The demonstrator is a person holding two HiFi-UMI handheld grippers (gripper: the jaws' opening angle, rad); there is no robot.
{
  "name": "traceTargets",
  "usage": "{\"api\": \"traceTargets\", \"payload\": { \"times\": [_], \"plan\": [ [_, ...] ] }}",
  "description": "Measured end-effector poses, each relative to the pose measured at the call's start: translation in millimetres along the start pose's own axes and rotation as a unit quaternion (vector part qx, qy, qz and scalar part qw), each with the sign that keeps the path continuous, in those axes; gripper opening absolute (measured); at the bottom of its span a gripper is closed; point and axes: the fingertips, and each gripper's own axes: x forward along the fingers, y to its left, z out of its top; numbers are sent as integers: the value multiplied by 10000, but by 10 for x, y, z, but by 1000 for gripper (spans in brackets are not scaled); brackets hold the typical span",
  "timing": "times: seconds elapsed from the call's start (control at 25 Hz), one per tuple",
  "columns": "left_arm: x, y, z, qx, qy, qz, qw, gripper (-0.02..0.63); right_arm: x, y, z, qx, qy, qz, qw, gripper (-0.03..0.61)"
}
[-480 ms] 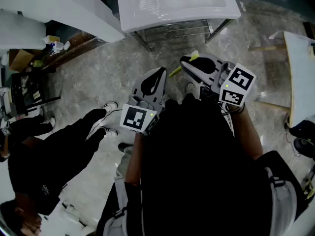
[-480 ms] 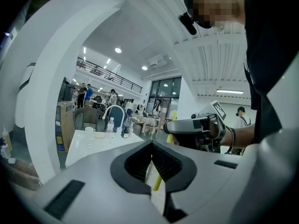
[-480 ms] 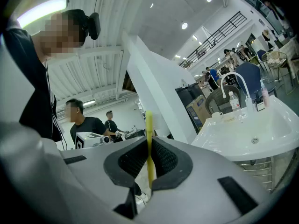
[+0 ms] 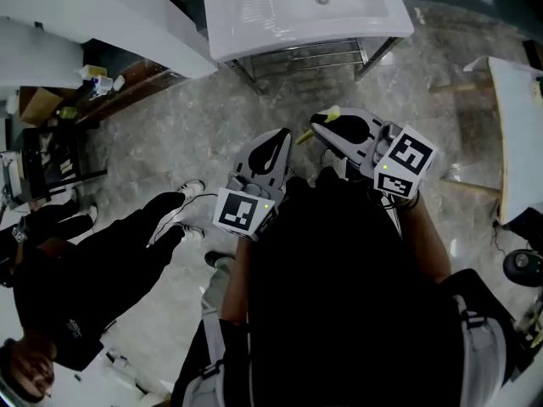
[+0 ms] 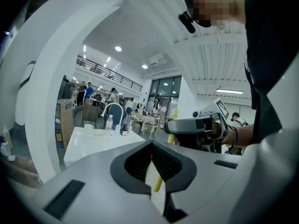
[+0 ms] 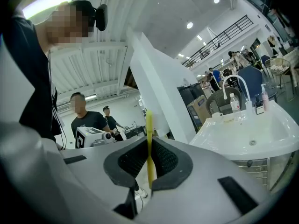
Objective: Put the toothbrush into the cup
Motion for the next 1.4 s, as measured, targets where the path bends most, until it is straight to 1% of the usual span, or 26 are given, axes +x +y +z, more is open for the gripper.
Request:
{"api": "traceTargets", "payload": {
  "times": [0.08,0.24,0.44,0.64,0.84,0.96,1.08,1.2,1.4],
  "plan": [
    [6,-39,-20,-23,9,-13,10000,9,-22,18,-31,70,11,68,10000,31],
    [12,-98,16,-37,-164,-141,9998,9,-37,-6,-32,119,-44,22,9999,31],
    [-17,-157,-71,174,-102,-194,9996,9,-100,25,-80,62,8,9,10000,31],
    [56,-246,-86,18,-5,-178,9998,9,-181,21,-86,15,56,17,10000,31],
    [281,-413,-152,-134,52,-57,9999,9,-417,-138,-149,83,26,74,9999,31],
    [372,-487,-166,-130,42,-10,9999,9,-526,-233,-149,144,-32,114,9998,31],
    [448,-475,-145,-155,76,73,9998,9,-563,-345,-108,212,-50,143,9997,31],
    [441,-527,-118,-201,100,92,9997,9,-593,-361,-92,247,-64,163,9995,31],
    [530,-407,-152,-145,167,52,9997,9,-485,-542,-101,312,27,32,9995,31]
  ]
}}
